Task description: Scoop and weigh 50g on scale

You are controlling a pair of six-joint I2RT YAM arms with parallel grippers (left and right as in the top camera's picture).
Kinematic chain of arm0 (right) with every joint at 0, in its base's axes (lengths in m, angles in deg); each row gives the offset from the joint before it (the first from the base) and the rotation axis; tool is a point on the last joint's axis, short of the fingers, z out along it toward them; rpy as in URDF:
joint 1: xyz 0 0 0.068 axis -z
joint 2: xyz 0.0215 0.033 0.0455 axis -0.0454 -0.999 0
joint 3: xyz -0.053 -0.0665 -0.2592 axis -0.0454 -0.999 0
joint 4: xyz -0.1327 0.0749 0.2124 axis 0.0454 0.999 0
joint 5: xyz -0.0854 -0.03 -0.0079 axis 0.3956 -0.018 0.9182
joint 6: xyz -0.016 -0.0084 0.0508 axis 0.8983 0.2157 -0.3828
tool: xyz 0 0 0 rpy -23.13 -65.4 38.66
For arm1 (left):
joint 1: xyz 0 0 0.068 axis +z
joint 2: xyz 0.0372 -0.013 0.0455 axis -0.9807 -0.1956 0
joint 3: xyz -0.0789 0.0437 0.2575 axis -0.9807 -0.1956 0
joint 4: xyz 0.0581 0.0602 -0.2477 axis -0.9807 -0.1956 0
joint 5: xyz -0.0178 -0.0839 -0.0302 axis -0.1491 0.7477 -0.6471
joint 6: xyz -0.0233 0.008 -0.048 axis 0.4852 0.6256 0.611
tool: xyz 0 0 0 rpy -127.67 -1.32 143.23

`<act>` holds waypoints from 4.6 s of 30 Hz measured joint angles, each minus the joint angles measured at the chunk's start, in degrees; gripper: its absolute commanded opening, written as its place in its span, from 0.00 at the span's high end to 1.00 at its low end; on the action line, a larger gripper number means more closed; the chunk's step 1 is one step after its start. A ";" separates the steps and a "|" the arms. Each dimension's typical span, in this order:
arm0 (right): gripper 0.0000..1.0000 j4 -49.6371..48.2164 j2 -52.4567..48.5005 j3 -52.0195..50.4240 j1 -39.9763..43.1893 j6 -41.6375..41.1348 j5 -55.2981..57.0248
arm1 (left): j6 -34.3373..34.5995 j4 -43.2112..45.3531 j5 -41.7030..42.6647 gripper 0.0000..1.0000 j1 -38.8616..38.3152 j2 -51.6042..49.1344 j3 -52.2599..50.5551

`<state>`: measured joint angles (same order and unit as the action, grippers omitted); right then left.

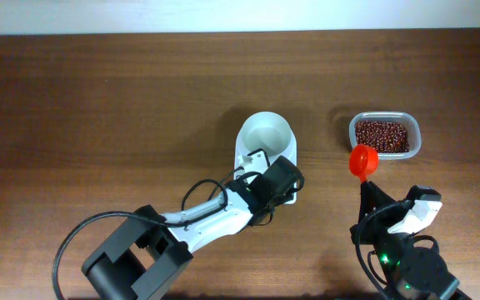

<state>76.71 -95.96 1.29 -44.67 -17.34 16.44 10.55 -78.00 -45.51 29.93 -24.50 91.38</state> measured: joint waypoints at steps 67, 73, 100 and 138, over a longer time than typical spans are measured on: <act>0.96 24.55 -27.89 25.83 38.01 15.89 -40.89 | -84.91 -51.06 13.90 0.01 21.18 40.35 19.34; 0.96 24.72 -27.89 26.01 38.01 16.09 -41.70 | -86.49 -51.04 13.90 0.01 21.18 40.24 19.32; 0.96 24.06 -28.11 26.05 38.01 16.06 -41.70 | -97.70 -54.73 22.34 0.01 29.27 32.15 19.34; 0.96 27.39 -89.22 54.62 48.63 42.66 -22.08 | -97.72 -54.90 22.53 0.01 29.27 32.11 19.39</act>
<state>104.09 -185.18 55.91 3.96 25.32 -5.64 -87.18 -132.90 -22.98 59.19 7.60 110.77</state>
